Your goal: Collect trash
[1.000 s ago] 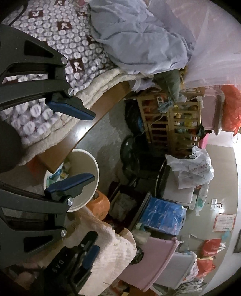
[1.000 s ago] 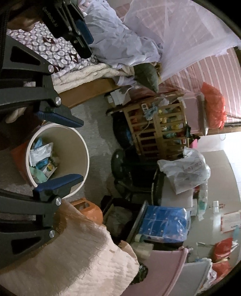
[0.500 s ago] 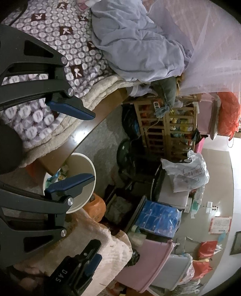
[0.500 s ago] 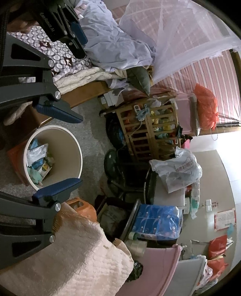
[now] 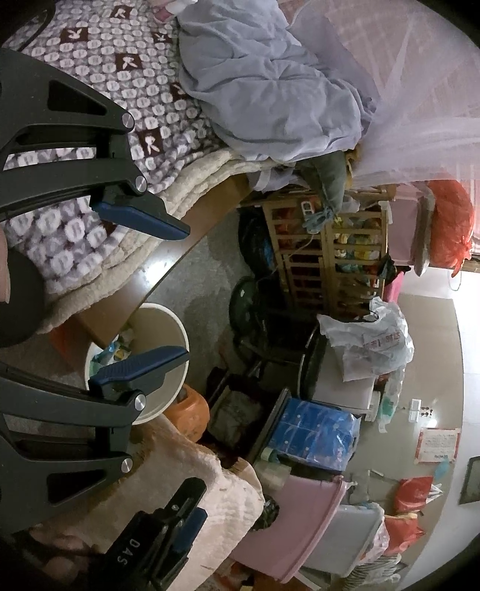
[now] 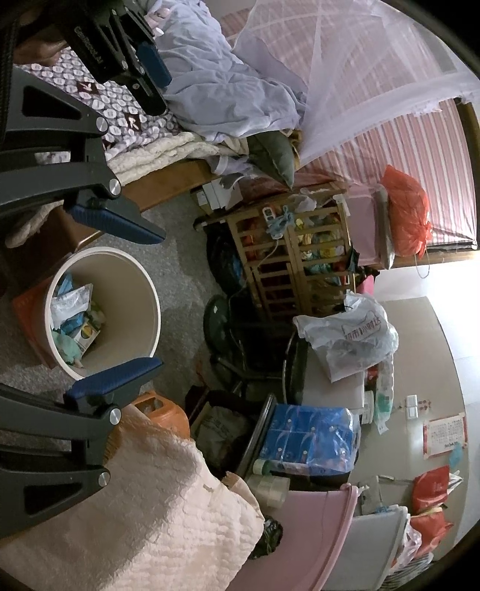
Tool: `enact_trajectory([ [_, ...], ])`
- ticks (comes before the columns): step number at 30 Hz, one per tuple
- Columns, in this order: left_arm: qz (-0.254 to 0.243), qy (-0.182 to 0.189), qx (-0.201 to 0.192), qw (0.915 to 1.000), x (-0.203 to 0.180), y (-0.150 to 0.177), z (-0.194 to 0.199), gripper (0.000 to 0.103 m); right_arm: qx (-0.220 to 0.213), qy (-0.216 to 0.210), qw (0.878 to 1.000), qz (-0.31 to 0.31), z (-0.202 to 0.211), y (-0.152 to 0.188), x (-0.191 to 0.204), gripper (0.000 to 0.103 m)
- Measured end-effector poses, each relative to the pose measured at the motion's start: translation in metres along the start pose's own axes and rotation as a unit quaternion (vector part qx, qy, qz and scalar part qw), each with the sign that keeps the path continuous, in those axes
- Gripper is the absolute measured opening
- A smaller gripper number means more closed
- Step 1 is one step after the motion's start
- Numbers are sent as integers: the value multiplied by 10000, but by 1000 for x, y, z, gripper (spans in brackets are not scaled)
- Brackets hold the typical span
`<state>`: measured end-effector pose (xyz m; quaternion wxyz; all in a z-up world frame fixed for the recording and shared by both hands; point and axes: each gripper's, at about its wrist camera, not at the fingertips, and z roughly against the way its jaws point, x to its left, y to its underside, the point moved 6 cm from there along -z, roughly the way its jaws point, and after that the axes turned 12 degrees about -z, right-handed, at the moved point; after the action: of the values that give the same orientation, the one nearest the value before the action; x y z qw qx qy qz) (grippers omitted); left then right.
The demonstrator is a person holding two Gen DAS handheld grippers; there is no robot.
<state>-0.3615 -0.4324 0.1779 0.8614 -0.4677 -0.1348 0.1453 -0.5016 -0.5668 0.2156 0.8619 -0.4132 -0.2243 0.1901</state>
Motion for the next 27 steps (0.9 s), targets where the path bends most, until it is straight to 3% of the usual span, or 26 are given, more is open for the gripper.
enact_trajectory([
  [27,-2,138,106,9998,-7,2,-5,58,39,40,10000,-19,4,1,-14,65],
])
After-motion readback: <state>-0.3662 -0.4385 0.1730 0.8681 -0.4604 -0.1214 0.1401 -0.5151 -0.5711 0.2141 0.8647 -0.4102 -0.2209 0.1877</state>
